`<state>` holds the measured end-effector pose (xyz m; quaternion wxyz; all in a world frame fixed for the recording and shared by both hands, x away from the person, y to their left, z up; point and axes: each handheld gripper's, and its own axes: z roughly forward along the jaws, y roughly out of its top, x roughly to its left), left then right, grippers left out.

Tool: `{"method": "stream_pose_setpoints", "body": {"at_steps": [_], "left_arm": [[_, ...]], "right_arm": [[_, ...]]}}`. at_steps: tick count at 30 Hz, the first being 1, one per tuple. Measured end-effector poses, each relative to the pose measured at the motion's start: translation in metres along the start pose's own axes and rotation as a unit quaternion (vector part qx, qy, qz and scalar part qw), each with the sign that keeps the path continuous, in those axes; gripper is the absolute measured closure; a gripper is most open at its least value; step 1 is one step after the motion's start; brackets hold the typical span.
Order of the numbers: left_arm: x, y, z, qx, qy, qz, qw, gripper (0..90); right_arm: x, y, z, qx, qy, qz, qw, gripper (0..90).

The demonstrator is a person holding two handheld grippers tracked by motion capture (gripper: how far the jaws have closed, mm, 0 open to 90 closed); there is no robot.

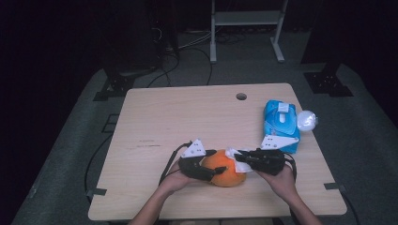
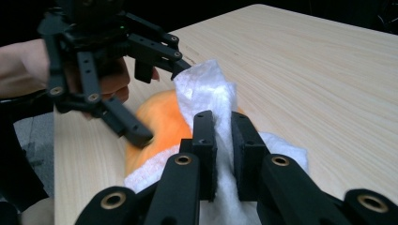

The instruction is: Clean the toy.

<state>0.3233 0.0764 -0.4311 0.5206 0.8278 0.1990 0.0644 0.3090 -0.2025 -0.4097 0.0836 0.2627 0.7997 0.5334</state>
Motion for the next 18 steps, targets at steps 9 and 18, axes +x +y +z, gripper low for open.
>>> {"method": "stream_pose_setpoints", "body": {"at_steps": [9,18], "left_arm": [[0.005,-0.002,-0.003,-0.009,0.001,-0.035,0.9994,27.0],[-0.010,0.004,-0.002,0.008,-0.024,-0.003,0.9997,24.8]], "right_arm": [[0.000,-0.003,-0.004,-0.008,0.010,0.014,0.9998,81.0],[-0.020,-0.011,0.000,-0.008,0.007,0.057,0.9983,81.0]]}}
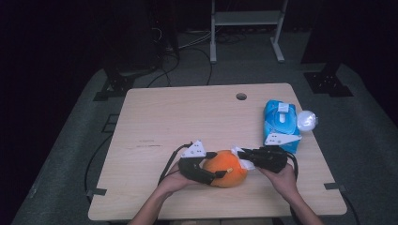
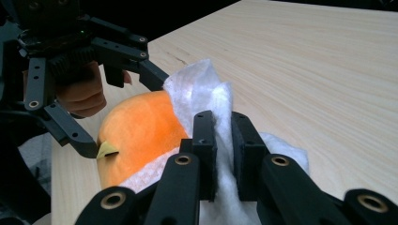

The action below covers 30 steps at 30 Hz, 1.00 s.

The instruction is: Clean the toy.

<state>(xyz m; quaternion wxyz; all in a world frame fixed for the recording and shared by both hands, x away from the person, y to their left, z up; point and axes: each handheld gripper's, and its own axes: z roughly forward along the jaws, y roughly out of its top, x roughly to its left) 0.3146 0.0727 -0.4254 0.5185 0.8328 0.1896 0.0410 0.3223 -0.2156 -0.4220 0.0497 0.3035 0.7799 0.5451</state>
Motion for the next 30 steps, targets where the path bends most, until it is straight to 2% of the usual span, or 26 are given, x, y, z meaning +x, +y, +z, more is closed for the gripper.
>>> {"method": "stream_pose_setpoints", "body": {"at_steps": [2,6,8,10,12,14,17,19,21,23,25,27,30], "left_arm": [[0.000,-0.001,0.001,0.001,0.008,-0.002,1.0000,25.4],[-0.001,0.000,0.002,0.005,0.015,-0.003,0.9999,25.3],[-0.004,0.001,0.004,0.005,0.018,-0.004,0.9998,25.4],[-0.005,0.002,0.004,0.009,0.017,0.002,0.9998,25.2],[-0.006,0.003,0.003,0.012,0.010,0.002,0.9999,24.3],[-0.004,0.005,-0.001,0.013,-0.012,0.004,0.9998,23.4],[0.002,0.007,-0.007,-0.005,-0.027,-0.008,0.9996,21.0],[0.006,0.008,-0.009,-0.017,-0.019,-0.019,0.9995,16.6],[0.009,0.006,-0.007,-0.012,-0.016,-0.030,0.9993,10.8],[0.010,0.001,0.000,0.005,-0.016,-0.034,0.9993,8.7],[0.013,-0.005,0.006,0.009,-0.032,-0.054,0.9980,8.1],[0.013,-0.007,0.007,0.009,-0.038,-0.056,0.9977,9.4],[0.007,-0.005,0.006,0.011,-0.026,-0.025,0.9993,26.7]], "right_arm": [[0.002,0.000,-0.001,0.002,0.001,0.000,1.0000,81.1],[0.015,0.005,-0.003,-0.002,0.004,-0.015,0.9999,81.1],[0.020,0.008,-0.002,-0.008,0.015,-0.020,0.9997,81.1],[0.024,0.011,0.000,-0.007,0.014,-0.031,0.9994,81.1],[0.024,0.010,0.003,0.000,0.013,-0.033,0.9994,81.1],[0.020,0.008,0.004,0.003,0.022,-0.024,0.9994,81.1],[0.021,0.005,0.002,0.013,0.032,-0.032,0.9989,81.2],[0.024,0.003,0.000,0.020,0.042,-0.041,0.9981,81.2],[0.027,0.001,0.000,0.026,0.054,-0.047,0.9971,81.2],[0.030,0.002,0.000,0.029,0.054,-0.053,0.9967,81.2],[0.028,0.003,0.000,0.029,0.053,-0.053,0.9967,81.3],[0.026,0.002,0.000,0.029,0.053,-0.048,0.9970,81.3],[0.025,0.003,-0.001,0.026,0.051,-0.045,0.9974,81.3]]}}
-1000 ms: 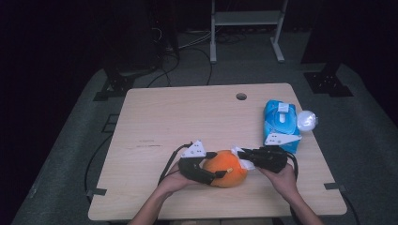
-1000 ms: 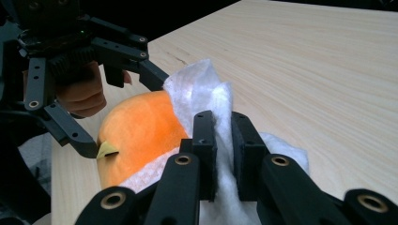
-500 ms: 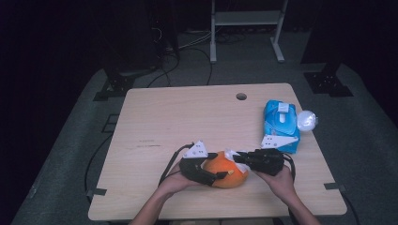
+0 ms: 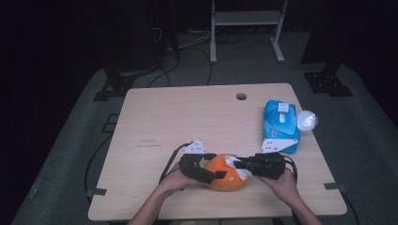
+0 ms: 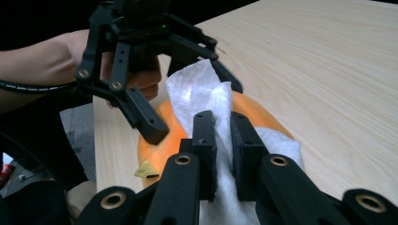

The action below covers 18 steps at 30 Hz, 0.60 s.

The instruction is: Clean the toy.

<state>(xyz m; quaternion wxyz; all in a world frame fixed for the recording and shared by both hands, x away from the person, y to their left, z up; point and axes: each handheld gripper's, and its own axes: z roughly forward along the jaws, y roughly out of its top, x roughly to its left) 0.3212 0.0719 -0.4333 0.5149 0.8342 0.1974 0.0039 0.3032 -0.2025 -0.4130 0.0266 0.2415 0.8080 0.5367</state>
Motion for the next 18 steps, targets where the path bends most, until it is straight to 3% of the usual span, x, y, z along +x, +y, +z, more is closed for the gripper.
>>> {"method": "stream_pose_setpoints", "body": {"at_steps": [3,5,6,8,9,11,13,15,18], "left_arm": [[-0.007,0.004,-0.002,-0.032,0.006,0.027,0.9991,39.3],[-0.013,0.011,-0.004,-0.055,0.026,0.055,0.9966,41.5],[-0.016,0.014,-0.004,-0.062,0.046,0.076,0.9942,41.5],[-0.019,0.015,-0.003,-0.065,0.070,0.098,0.9906,41.0],[-0.019,0.015,-0.002,-0.060,0.074,0.100,0.9904,39.8],[-0.015,0.009,0.003,-0.046,0.067,0.089,0.9926,36.3],[-0.011,0.008,0.003,-0.042,0.056,0.073,0.9949,27.1],[-0.005,0.008,-0.001,-0.049,0.054,0.048,0.9962,18.3],[0.004,0.002,0.001,-0.030,0.044,0.019,0.9984,11.6]], "right_arm": [[0.000,0.003,-0.003,-0.013,-0.015,0.001,0.9998,81.3],[0.001,0.007,-0.007,-0.030,-0.028,-0.006,0.9992,81.2],[0.002,0.009,-0.008,-0.035,-0.035,-0.010,0.9987,81.2],[0.002,0.012,-0.009,-0.044,-0.048,-0.017,0.9977,81.2],[0.000,0.012,-0.008,-0.044,-0.049,-0.014,0.9977,81.2],[-0.005,0.009,-0.004,-0.033,-0.052,-0.013,0.9980,81.2],[-0.010,0.002,0.002,-0.022,-0.040,-0.002,0.9990,81.2],[-0.011,0.001,0.005,-0.017,-0.034,-0.001,0.9993,81.2],[-0.010,0.001,0.006,-0.015,-0.031,-0.003,0.9994,81.1]]}}
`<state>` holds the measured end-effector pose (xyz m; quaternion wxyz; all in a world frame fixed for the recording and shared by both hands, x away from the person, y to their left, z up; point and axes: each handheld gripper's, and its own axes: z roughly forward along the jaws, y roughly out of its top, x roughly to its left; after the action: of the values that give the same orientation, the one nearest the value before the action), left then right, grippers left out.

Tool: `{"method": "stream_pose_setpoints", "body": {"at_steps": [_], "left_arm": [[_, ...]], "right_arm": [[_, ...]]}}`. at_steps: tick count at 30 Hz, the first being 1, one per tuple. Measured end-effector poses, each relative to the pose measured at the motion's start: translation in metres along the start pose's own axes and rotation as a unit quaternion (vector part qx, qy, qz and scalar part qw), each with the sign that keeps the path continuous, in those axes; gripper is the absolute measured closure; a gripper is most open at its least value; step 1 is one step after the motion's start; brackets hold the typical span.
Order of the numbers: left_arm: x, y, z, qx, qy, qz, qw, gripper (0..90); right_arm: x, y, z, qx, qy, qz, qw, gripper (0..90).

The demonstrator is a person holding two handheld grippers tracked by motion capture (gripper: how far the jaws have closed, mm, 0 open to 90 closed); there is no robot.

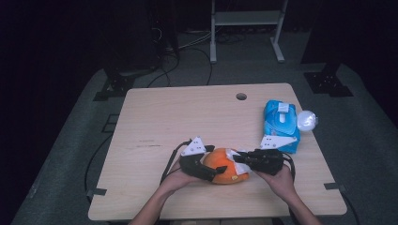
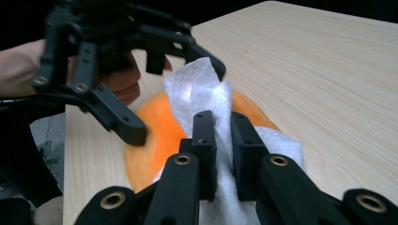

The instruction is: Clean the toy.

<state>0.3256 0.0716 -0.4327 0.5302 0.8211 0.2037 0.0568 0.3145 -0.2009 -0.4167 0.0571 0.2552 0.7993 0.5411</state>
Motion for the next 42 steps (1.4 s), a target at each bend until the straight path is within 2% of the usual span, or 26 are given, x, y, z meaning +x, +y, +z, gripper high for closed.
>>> {"method": "stream_pose_setpoints", "body": {"at_steps": [2,4,6,7,10,15,16,18,21,23,25,28,30,33,35,38,42], "left_arm": [[0.000,-0.005,0.002,0.015,-0.003,0.014,0.9998,16.4],[0.002,-0.006,0.000,0.024,-0.004,0.020,0.9995,20.3],[0.006,-0.009,-0.004,0.027,-0.009,0.012,0.9995,23.4],[0.008,-0.010,-0.005,0.027,-0.010,0.011,0.9995,24.5],[0.011,-0.011,-0.007,0.031,-0.013,0.004,0.9994,25.9],[0.015,-0.014,-0.010,0.028,-0.020,-0.009,0.9994,25.9],[0.015,-0.015,-0.010,0.028,-0.021,-0.011,0.9993,25.9],[0.014,-0.014,-0.009,0.029,-0.019,-0.011,0.9993,25.7],[0.013,-0.014,-0.008,0.029,-0.017,-0.011,0.9994,25.6],[0.012,-0.014,-0.008,0.028,-0.015,-0.010,0.9994,25.6],[0.013,-0.014,-0.008,0.028,-0.015,-0.012,0.9994,25.5],[0.015,-0.015,-0.009,0.026,-0.015,-0.016,0.9994,25.5],[0.015,-0.015,-0.009,0.026,-0.015,-0.016,0.9994,25.3],[0.014,-0.015,-0.009,0.026,-0.015,-0.016,0.9994,24.8],[0.013,-0.015,-0.009,0.026,-0.013,-0.017,0.9994,24.7],[0.012,-0.014,-0.008,0.029,-0.013,-0.013,0.9994,24.6],[0.008,-0.011,-0.008,0.034,-0.017,-0.003,0.9992,23.2]], "right_arm": [[0.003,0.001,0.003,0.001,-0.001,-0.003,1.0000,81.1],[0.013,0.003,0.007,0.007,-0.007,-0.027,0.9996,80.8],[0.022,0.004,0.011,0.009,-0.013,-0.047,0.9988,80.7],[0.021,0.005,0.011,0.010,-0.012,-0.048,0.9987,80.8],[0.014,0.003,0.009,0.011,-0.013,-0.033,0.9993,80.9],[-0.006,-0.009,-0.006,0.013,-0.035,0.008,0.9993,80.9],[-0.009,-0.012,-0.007,0.012,-0.032,0.019,0.9992,80.8],[-0.009,-0.014,-0.007,0.011,-0.028,0.025,0.9992,80.9],[-0.003,-0.009,-0.003,0.003,-0.024,0.013,0.9996,80.9],[0.002,-0.002,0.000,-0.007,-0.012,0.004,0.9999,80.8],[0.004,0.000,0.003,-0.003,-0.015,-0.003,0.9999,80.8],[-0.002,-0.004,0.003,-0.001,-0.016,0.010,0.9998,80.9],[-0.007,-0.007,0.001,0.003,-0.024,0.020,0.9995,80.9],[-0.011,-0.013,-0.003,0.009,-0.020,0.036,0.9991,80.9],[-0.008,-0.014,-0.005,0.008,-0.016,0.037,0.9992,80.9],[-0.004,-0.010,-0.004,0.006,-0.018,0.024,0.9995,80.9],[-0.007,-0.006,0.001,0.005,-0.021,0.023,0.9995,80.9]]}}
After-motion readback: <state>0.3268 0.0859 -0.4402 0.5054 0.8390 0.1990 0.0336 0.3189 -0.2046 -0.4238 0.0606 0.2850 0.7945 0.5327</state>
